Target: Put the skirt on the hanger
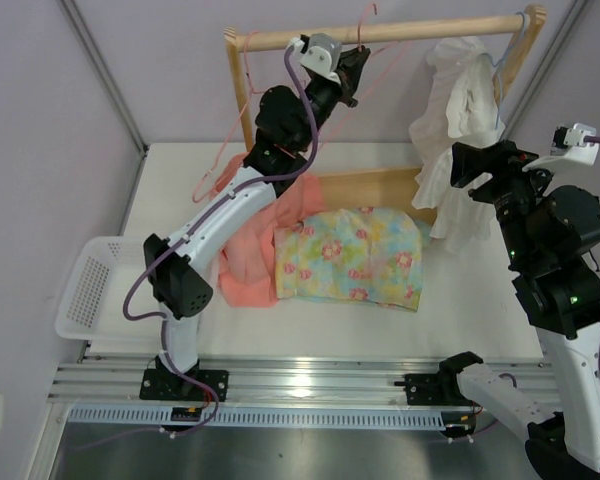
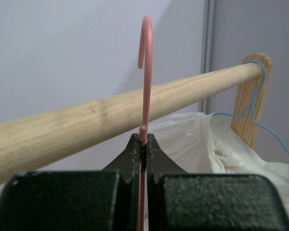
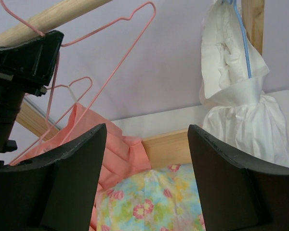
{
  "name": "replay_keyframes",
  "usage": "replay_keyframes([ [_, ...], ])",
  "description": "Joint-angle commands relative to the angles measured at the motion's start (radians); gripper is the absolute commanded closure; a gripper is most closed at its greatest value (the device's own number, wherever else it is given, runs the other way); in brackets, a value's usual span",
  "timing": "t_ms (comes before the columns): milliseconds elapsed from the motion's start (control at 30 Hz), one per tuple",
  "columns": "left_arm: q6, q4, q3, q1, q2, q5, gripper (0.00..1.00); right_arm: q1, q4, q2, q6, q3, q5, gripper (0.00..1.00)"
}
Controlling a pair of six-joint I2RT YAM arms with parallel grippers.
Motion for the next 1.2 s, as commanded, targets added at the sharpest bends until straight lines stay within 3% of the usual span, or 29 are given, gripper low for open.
replay_keyframes([
  [0,-0.033,0.04,-0.02,0.016,-0.115,0.193,1.0,-0.004,0.014,-0.01,-0.019,-0.001,-0.017,0.26],
  [467,-0.108,0.005,-0.32,0.041,-0.34,0.416,1.0,-0.012,-0.05,0.004,-0.001,0.008,-0.057,0.27],
  [733,-0.26,0.089,-0.772,0.027,-0.553,0.514,1.0,-0.015,-0.247,0.028,0.016,0.051,-0.078,0.29],
  [900,-0.298,0.156,-1.103,-0.071,-0.655,0.51,1.0,-0.013,-0.353,-0.001,0.021,0.002,-0.094,0.3],
  [1167,-0.412,0.429,-1.329,-0.188,-0.586,0.462,1.0,-0.012,-0.428,-0.059,0.089,-0.218,-0.123,0.34],
])
